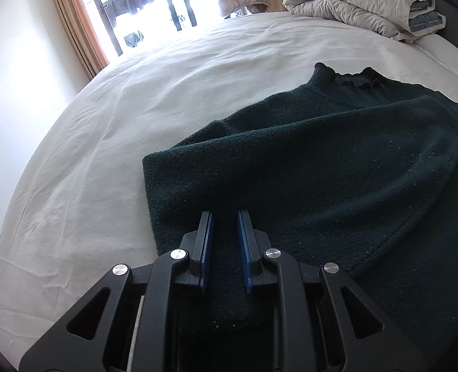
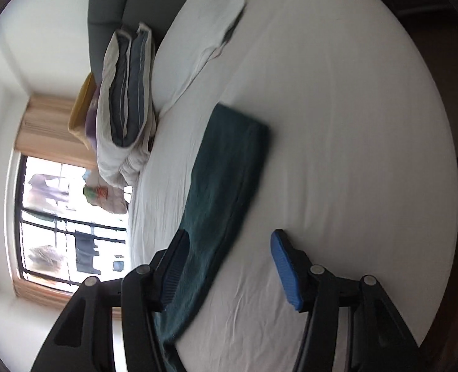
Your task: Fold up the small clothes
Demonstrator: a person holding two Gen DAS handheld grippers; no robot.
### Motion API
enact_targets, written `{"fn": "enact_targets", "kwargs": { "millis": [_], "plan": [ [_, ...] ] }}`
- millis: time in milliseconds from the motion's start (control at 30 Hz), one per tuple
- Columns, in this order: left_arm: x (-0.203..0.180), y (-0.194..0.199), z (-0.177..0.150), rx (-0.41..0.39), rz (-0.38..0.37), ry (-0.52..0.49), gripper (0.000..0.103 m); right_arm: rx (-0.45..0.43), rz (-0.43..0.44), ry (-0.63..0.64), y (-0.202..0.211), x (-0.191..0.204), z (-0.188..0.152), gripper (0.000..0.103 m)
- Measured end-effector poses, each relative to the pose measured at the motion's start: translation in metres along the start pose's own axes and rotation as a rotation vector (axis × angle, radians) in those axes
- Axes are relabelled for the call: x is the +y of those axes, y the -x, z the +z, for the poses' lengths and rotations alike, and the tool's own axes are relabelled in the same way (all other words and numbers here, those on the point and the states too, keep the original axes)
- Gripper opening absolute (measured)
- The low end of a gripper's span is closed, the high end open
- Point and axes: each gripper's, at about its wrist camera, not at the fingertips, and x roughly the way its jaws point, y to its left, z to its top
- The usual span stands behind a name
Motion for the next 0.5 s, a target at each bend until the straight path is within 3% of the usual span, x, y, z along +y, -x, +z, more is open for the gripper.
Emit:
{"fn": "enact_targets", "kwargs": {
  "millis": [300,400,500],
  "plan": [
    [-0.009,0.002,-0.001,-0.003,0.015,-0.008,0.017,-0.011,-0.020,-0.007,-0.053,0.020,0.027,0.057],
    [-0.010,0.001,-0.001,-0.003,0.020,-0.011,0.017,-0.024,-0.032,-0.014,-0.063,0.017,0.041,0.047],
    [-0.011,0.001,0.000,-0.003,0.023,-0.010,0.017,-0.018,-0.060,0.009,-0.066,0.018,0.046,0.026]
  ]
}}
